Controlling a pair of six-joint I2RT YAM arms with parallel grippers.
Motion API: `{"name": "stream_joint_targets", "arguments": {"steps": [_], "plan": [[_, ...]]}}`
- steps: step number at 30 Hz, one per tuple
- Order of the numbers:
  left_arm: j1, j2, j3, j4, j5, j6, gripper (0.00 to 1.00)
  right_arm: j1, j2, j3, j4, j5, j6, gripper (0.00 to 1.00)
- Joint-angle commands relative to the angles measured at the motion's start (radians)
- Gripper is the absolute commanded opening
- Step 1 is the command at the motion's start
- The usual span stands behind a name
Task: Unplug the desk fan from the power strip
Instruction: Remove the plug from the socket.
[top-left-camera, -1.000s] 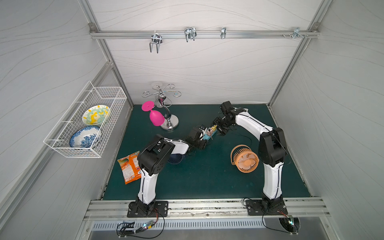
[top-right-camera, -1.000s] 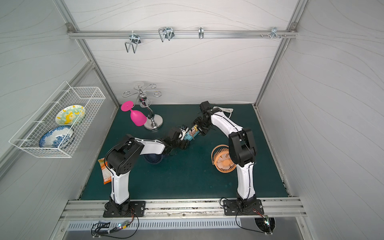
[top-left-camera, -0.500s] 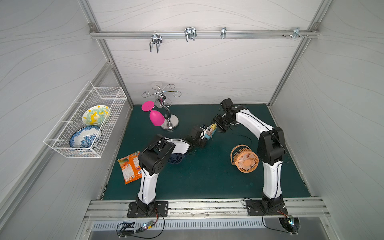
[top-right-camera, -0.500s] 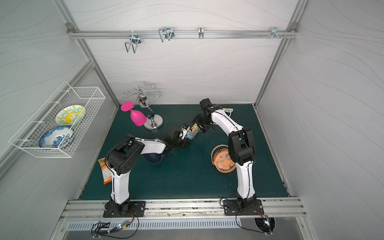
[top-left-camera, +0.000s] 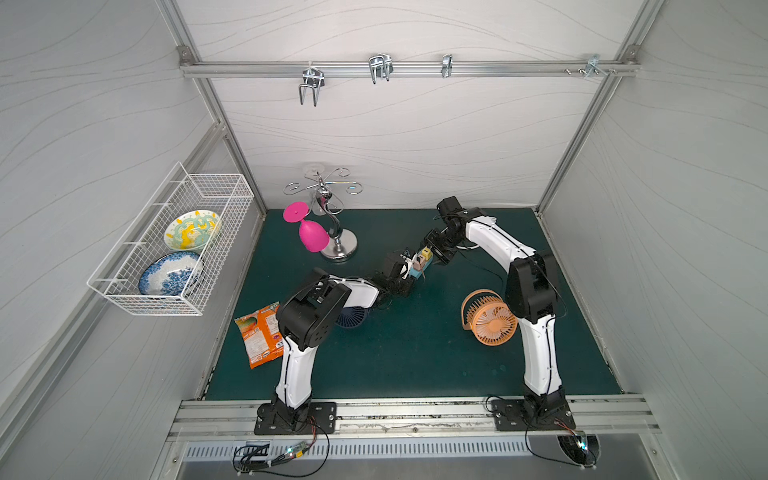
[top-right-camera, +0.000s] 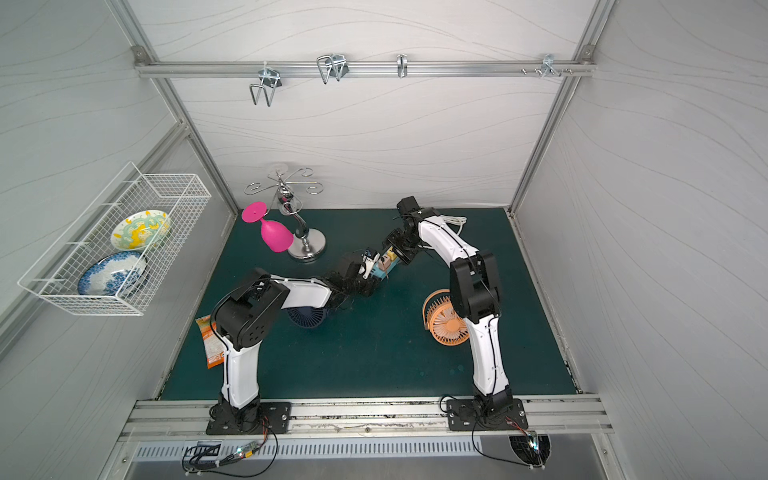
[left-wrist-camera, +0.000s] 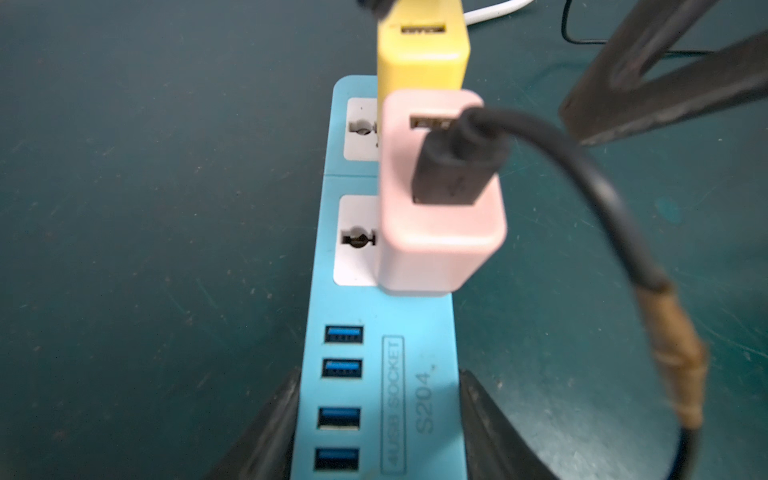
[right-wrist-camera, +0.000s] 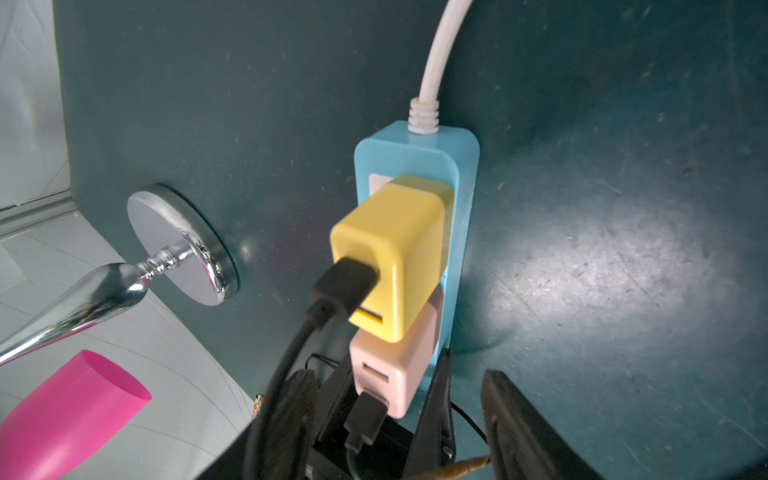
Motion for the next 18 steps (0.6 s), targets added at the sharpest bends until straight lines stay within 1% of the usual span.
{"name": "stream_joint_targets", "arguments": {"steps": [1,10,18], "plan": [[-0.007,0.019,0.000,0.057,-0.002,-0.010,0.42,0.009,0.032,0.040,-0.056,-0.028,-0.029,0.64],[-0.014,0.014,-0.013,0.066,-0.023,-0.003,0.39,0.021,0.076,0.071,-0.094,-0.065,-0.055,0.61],[-0.019,0.013,-0.023,0.111,-0.041,0.001,0.37,0.021,0.099,0.088,-0.109,-0.085,-0.064,0.46]]}}
